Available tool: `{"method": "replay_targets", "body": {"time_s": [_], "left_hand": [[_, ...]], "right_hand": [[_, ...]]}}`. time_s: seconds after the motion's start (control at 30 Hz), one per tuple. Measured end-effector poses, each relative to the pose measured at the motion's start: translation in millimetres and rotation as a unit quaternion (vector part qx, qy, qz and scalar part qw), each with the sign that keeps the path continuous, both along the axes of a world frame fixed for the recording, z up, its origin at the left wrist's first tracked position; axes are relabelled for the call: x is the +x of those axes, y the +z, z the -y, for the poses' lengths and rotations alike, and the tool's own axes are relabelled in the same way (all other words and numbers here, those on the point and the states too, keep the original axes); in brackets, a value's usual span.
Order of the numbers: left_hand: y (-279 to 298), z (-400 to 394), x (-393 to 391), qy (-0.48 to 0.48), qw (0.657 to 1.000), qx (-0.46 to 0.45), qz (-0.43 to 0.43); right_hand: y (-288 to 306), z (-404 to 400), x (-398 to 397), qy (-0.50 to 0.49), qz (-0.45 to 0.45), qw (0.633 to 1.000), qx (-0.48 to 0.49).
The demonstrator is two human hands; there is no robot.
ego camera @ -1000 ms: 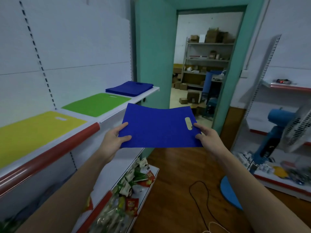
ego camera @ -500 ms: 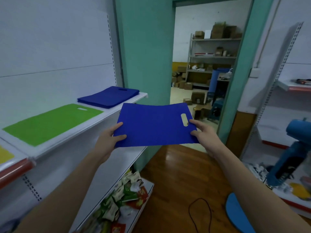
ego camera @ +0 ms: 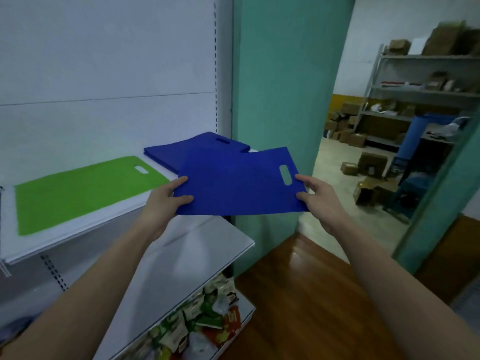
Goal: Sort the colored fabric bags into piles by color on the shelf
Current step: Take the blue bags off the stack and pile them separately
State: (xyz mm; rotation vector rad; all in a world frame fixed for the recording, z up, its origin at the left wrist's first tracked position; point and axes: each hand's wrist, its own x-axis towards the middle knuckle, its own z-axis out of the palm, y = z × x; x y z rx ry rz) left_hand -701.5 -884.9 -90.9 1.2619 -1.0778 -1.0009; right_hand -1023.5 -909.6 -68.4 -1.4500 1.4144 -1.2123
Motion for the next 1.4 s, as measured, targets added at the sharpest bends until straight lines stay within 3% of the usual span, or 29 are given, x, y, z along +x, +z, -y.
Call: {"method": "replay_targets", "body": {"time_s": [0.27, 0.47, 0.7, 0.87, 1.03, 1.23, 1.4], "left_hand": [[30, 89, 37, 0.093, 0.99, 0.009, 0.105], [41, 128, 55, 0.153, 0.963, 0.057, 0.215], [39, 161, 55, 0.179, 0.913, 0.134, 0.34], [25, 181, 49, 0.186, 0.835, 0.229, 0.464], [19, 192, 44, 0.217, 0.806, 0.251, 0.49], [25, 187, 29, 0.279, 0.797, 0.248, 0.474], [32, 165, 9, 0.339, 0.756, 0.272, 0.489]], "right_hand": [[12, 156, 49, 0.05, -0.08, 0.994, -0.063], [27, 254, 86, 0.107, -0.124, 0.982, -0.091], [32, 333, 122, 0.16, -0.255, 0.949, -0.096], [28, 369, 132, 0.219, -0.344, 0.909, -0.082], [24, 398, 128, 0.251, -0.386, 0.885, -0.069], [39, 404, 135, 0.279, -0.297, 0.9, -0.157], [47, 354, 174, 0.409, -0.25, 0.861, -0.171]]}}
